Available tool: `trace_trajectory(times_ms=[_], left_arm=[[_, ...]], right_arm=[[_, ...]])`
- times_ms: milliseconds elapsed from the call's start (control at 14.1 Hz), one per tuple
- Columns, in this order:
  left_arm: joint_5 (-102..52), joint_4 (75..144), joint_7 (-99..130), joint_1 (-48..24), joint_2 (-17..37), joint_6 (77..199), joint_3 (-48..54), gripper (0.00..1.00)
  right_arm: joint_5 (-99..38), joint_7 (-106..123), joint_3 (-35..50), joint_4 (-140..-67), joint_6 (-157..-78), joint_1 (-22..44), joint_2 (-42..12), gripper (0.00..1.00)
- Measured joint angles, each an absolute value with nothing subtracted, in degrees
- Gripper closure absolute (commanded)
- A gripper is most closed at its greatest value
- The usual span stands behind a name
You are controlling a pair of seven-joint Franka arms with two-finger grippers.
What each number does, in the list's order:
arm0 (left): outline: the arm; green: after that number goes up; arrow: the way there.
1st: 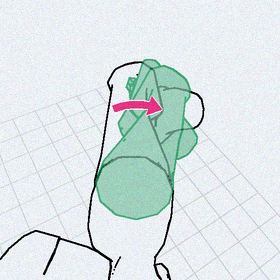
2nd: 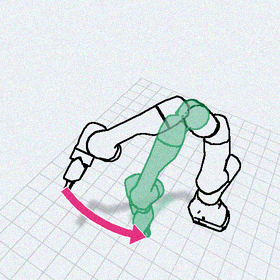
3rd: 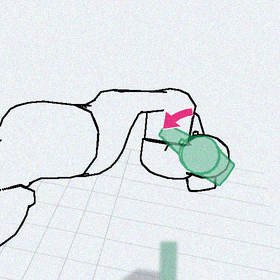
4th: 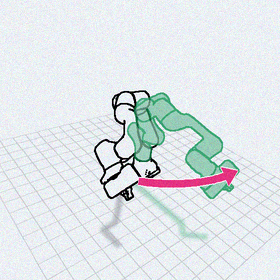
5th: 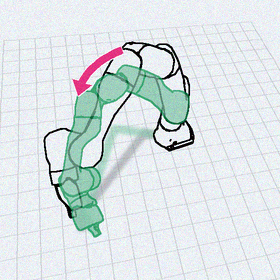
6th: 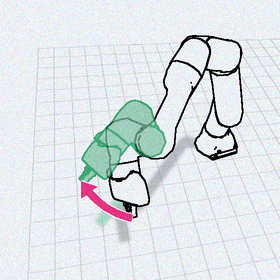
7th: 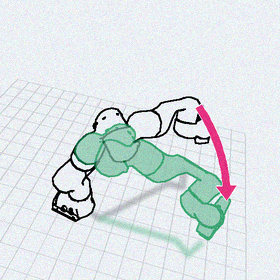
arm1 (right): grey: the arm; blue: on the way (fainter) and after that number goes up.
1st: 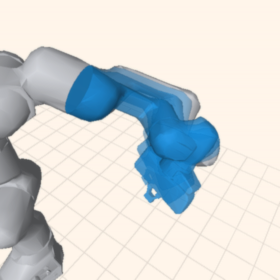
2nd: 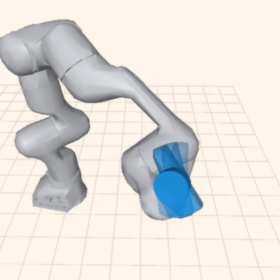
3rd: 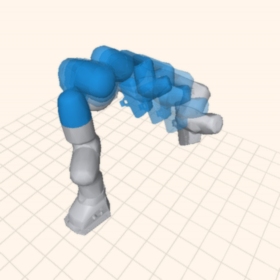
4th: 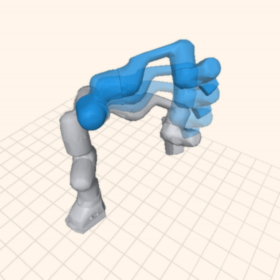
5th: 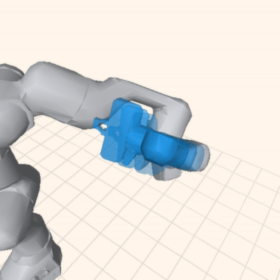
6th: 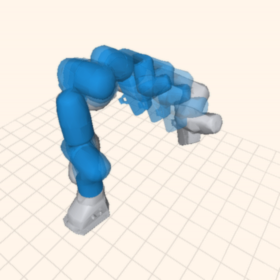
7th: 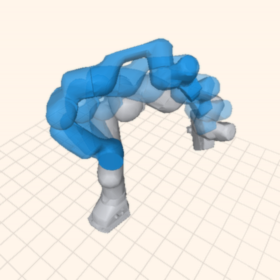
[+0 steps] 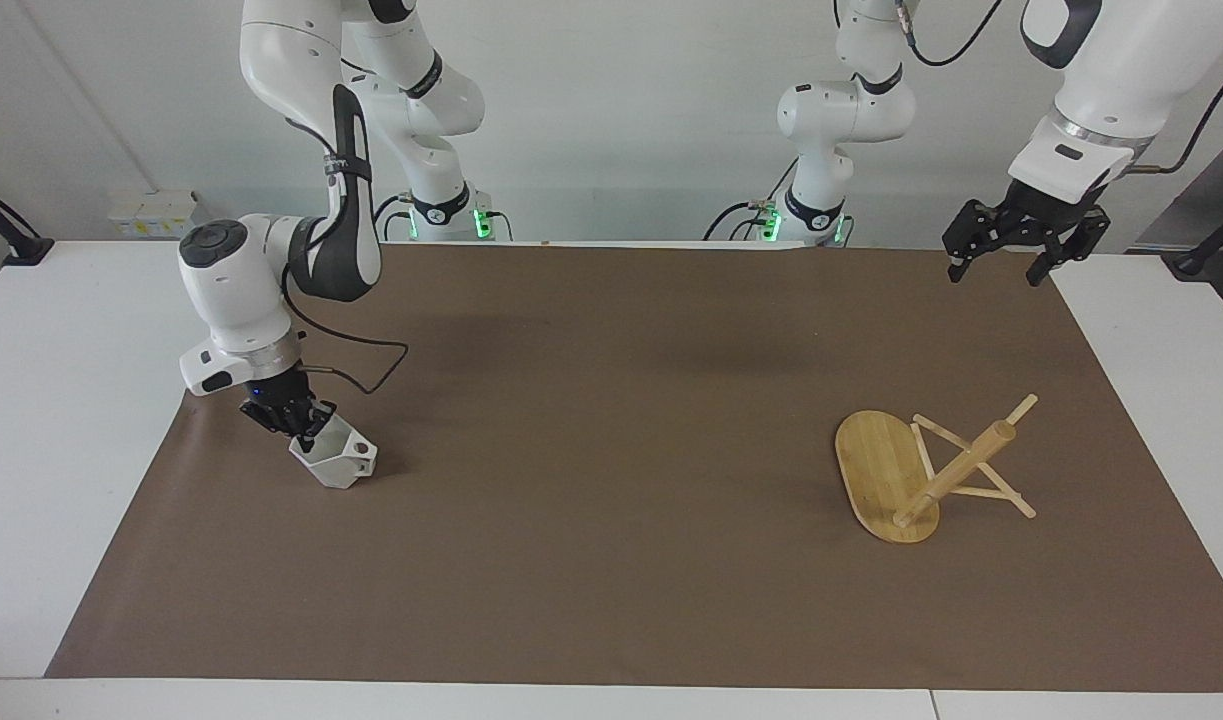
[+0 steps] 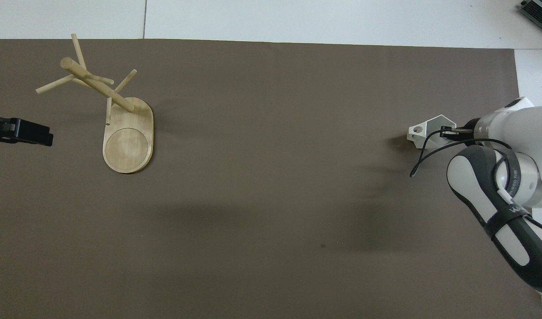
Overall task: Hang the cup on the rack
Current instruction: 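Grasp the white cup's handle with the right gripper, then lift the cup with the right gripper while the left gripper advances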
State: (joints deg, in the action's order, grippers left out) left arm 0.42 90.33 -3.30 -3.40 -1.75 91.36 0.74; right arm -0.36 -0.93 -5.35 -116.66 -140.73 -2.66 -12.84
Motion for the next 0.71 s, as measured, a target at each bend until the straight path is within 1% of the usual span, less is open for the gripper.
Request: trace_trajectory(times_ms=[142, 284, 427, 569, 711], left_arm=[[0.42, 90.33, -3.30, -3.40, -1.76, 91.36, 0.74, 0.00], [0.42, 90.33, -3.31, -3.40, -1.78, 91.36, 0.74, 0.00], [0.42, 90.33, -3.39, -3.40, -1.78, 91.45, 0.75, 0.00], [0.42, 90.33, -5.21, -3.40, -1.78, 92.06, 0.83, 0.00], [0.35, 90.50, -9.78, -3.40, -1.79, 93.50, 0.89, 0.00]], right_arm=[[-1.11, -1.36, -5.28, -114.72, -136.33, -2.63, -12.76, 1.00], [-6.50, -1.48, -5.01, -109.89, -127.63, -2.57, -12.18, 1.00], [-10.32, -1.42, -3.68, -104.09, -119.71, -2.52, -10.50, 1.00], [-11.01, -1.46, 0.97, -100.57, -117.01, -2.41, -7.87, 1.00], [-11.08, -1.75, 7.25, -98.64, -116.21, -1.94, -5.66, 1.00]])
